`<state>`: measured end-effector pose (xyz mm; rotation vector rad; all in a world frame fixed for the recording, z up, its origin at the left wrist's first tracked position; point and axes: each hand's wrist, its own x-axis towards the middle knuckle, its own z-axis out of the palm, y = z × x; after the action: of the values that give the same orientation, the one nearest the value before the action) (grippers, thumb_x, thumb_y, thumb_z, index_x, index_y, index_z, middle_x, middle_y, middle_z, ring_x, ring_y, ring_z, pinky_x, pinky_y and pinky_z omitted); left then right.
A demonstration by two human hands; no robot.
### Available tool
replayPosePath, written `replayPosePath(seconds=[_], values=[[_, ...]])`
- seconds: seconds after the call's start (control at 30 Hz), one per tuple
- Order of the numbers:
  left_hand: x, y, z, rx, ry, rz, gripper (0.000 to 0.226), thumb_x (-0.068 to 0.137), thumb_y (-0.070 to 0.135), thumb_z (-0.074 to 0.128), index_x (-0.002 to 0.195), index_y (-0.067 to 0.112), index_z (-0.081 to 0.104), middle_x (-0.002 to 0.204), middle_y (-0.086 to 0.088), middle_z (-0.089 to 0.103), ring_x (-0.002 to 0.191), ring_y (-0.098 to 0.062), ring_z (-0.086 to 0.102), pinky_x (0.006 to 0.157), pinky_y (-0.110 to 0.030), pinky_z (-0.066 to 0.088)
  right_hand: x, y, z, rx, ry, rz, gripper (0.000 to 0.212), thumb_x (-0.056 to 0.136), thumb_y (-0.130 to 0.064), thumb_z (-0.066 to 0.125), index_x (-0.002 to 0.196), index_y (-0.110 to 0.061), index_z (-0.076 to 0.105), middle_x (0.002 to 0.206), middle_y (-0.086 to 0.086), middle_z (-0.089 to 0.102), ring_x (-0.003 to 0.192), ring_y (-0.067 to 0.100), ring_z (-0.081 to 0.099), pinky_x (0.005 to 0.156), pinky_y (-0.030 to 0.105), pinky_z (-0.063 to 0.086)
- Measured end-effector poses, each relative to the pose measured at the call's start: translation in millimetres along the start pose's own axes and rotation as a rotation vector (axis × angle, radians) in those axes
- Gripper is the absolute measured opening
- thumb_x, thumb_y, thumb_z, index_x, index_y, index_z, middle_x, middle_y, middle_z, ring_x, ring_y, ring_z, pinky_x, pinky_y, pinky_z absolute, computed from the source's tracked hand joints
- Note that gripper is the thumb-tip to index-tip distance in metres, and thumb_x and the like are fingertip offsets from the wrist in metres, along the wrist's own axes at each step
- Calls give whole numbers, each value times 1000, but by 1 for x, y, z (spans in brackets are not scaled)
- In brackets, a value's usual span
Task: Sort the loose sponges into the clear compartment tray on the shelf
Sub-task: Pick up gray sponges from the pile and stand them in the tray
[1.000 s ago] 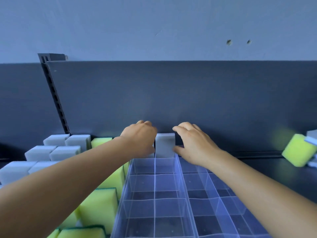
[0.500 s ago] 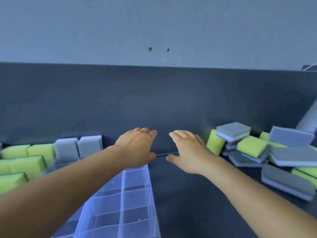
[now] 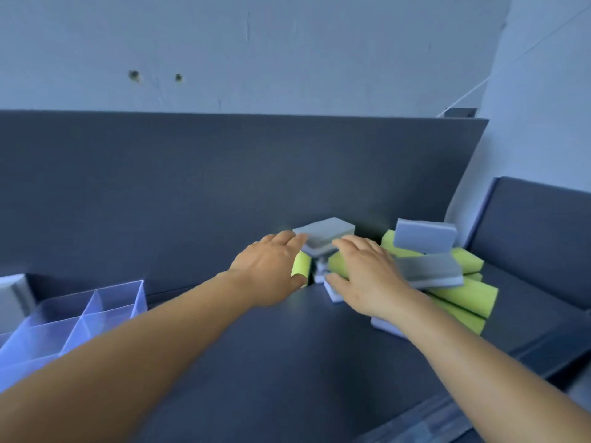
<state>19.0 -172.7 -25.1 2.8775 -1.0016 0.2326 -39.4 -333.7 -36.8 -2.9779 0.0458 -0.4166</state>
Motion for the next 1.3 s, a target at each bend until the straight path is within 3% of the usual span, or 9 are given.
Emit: replayPosePath(seconds=[0.2,0.33,0.53,0.63,0.73,0.83,1.03,1.13,1.3], values=[[44,25,8,40,-31,12,58,101,40,30,152,21,13,161,5,8,148,-20,5,118,-36,14,3,61,-3,-42,-16,209,50,98,-25,36,147,-18,25,150,3,32,138,25,27,111,34,22],[62,31,19,11,-54,-54,44,101,39,26,137,19,43,160,-2,7,148,-28,0,116,-41,15,-1,91,1,-152,-201,299,54,93,-20,45,145,-19,30,149,5,29,136,28,27,110,36,27],[57,42,23,-117,13,-96,25,95,34,49,110,15,51,144,-9,28,121,-31,42,100,-38,38,-2,101,0,-243,-221,262,53,90,-23,51,141,-21,34,133,0,45,124,26,31,96,34,30],[54,43,21,-179,57,-159,54,82,30,66,126,16,37,131,-9,39,111,-30,45,92,-36,43,-2,100,-1,-244,-202,284,47,87,-29,57,131,-21,43,120,-1,48,116,25,34,91,32,30],[53,40,23,-94,-5,-250,101,75,35,72,149,18,6,123,-9,48,118,-31,41,97,-36,37,-3,97,-4,-201,-161,305,55,85,-35,62,131,-18,40,123,3,41,116,27,38,95,32,31],[48,33,26,-47,-20,-320,111,75,30,72,150,22,-10,124,-11,46,118,-33,43,97,-37,37,-7,88,-12,-85,-98,299,56,84,-35,61,131,-15,39,121,6,36,107,29,45,89,33,36],[25,3,13,-269,-15,-311,82,80,20,64,148,35,19,126,-10,38,104,-33,52,77,-36,49,-5,57,-27,88,17,191,68,79,-34,63,138,-24,31,129,5,46,117,30,44,93,37,36],[7,-8,4,-346,36,-319,57,78,18,64,130,31,42,112,-4,42,96,-29,53,69,-32,45,-1,38,-30,225,50,126,77,78,-37,66,142,-31,25,131,3,48,122,30,41,95,37,36],[-31,-29,-19,-437,141,-287,38,79,16,65,108,23,40,96,-3,55,75,-18,53,58,-29,45,7,0,-29,425,84,51,58,72,-46,71,123,-39,43,116,-4,42,105,20,48,79,32,40]])
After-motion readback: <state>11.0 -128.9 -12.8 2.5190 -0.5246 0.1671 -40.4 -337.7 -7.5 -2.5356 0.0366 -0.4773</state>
